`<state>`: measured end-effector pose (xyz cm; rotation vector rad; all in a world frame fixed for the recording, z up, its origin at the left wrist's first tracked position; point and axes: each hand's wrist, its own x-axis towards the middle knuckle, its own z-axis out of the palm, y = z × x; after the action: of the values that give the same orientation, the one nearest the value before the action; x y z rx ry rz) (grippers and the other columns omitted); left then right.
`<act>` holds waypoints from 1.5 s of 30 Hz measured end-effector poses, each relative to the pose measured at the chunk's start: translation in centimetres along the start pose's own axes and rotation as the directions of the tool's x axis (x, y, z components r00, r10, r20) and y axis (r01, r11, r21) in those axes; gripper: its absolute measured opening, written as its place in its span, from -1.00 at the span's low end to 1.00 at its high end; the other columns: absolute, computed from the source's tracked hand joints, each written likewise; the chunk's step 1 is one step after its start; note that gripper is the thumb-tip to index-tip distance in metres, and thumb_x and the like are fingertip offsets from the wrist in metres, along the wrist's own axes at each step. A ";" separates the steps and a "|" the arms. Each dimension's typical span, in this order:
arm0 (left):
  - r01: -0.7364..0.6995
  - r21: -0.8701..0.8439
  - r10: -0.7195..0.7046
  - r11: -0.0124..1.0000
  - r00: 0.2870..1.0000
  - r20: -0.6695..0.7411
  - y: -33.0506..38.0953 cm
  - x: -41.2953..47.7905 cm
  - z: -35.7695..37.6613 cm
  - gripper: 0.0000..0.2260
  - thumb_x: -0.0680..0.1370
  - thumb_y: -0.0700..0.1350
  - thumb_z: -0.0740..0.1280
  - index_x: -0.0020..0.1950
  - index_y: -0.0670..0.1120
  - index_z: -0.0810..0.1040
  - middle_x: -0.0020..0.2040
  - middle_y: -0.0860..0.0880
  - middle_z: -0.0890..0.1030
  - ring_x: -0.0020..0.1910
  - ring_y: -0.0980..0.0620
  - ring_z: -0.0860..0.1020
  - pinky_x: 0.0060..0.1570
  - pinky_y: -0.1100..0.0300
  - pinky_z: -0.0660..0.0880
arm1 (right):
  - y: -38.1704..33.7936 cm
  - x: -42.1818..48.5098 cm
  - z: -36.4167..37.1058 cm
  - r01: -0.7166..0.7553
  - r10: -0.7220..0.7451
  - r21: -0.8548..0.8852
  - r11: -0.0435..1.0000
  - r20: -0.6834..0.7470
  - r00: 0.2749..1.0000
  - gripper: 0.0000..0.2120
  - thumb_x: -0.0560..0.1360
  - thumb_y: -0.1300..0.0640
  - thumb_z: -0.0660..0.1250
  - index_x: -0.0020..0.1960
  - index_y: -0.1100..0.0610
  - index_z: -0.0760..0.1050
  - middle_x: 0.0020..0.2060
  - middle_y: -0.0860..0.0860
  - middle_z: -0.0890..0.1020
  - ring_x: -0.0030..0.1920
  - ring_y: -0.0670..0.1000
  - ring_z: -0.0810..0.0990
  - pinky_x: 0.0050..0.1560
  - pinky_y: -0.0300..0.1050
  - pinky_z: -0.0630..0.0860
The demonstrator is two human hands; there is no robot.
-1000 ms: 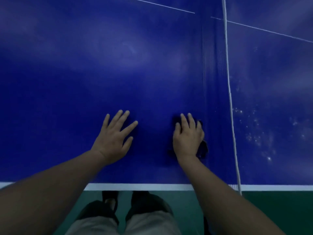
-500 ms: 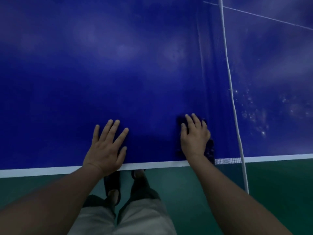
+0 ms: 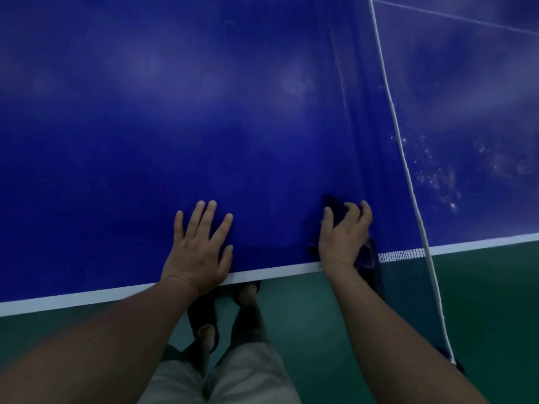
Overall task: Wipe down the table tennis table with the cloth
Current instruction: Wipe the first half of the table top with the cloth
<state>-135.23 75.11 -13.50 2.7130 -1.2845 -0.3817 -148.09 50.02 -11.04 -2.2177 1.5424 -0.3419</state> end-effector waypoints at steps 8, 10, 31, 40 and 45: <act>0.013 -0.002 -0.013 1.000 1.000 -0.010 0.3 -0.2 -0.3 -0.39 0.57 0.17 0.02 0.58 -0.04 0.28 0.61 -0.23 0.14 0.61 -0.21 0.04 0.51 -0.34 -0.04 | 2.3 -5.8 -1.2 0.191 -0.063 -0.470 0.862 0.273 0.960 -0.21 0.49 -0.55 -0.12 0.62 -0.22 -0.07 0.61 -0.04 0.00 0.53 0.17 -0.04 0.50 0.26 0.06; 0.012 -0.006 -0.013 1.000 1.000 -0.018 0.3 -0.2 -0.4 -0.39 0.57 0.17 0.02 0.58 -0.04 0.29 0.61 -0.23 0.15 0.61 -0.22 0.05 0.51 -0.34 -0.04 | 1.9 -5.6 -1.2 0.110 0.002 -0.471 0.875 0.231 0.973 -0.19 0.46 -0.56 -0.07 0.61 -0.24 -0.09 0.56 0.07 0.03 0.50 0.19 0.04 0.48 0.24 0.11; 0.000 -0.016 -0.001 1.000 0.998 -0.056 0.4 -0.4 0.0 -0.43 0.59 0.16 0.03 0.59 0.02 0.26 0.61 -0.23 0.13 0.61 -0.23 0.01 0.52 -0.33 -0.11 | 1.7 -8.9 -0.1 0.317 -0.238 -0.204 0.926 0.334 0.912 -0.29 0.43 -0.24 0.23 0.56 -0.19 0.20 0.57 -0.05 0.23 0.45 0.18 0.16 0.36 0.32 0.24; 0.039 0.036 -0.043 0.999 0.995 0.094 0.6 -0.8 -0.4 -0.40 0.64 0.22 0.03 0.65 0.11 -0.05 0.65 -0.11 -0.18 0.60 -0.13 -0.28 0.53 -0.24 -0.27 | 1.6 -13.9 -1.9 0.470 -0.346 -0.112 0.876 0.534 0.771 -0.31 0.47 -0.14 0.30 0.56 -0.21 0.17 0.57 -0.05 0.21 0.41 0.18 0.21 0.31 0.21 0.39; 0.112 0.031 -0.115 0.993 0.988 0.099 4.8 -4.7 0.1 -0.40 0.67 0.17 -0.02 0.66 0.01 -0.09 0.65 -0.15 -0.17 0.61 -0.15 -0.25 0.55 -0.22 -0.19 | 6.9 -16.6 -5.5 0.354 -0.259 -0.073 0.932 0.547 0.796 -0.29 0.42 -0.17 0.27 0.54 -0.19 0.19 0.55 -0.11 0.24 0.37 0.12 0.24 0.31 0.11 0.39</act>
<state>-141.72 75.68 -11.72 2.8303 -1.1680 -0.5229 -162.03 62.36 -8.86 -2.4203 0.9396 0.3170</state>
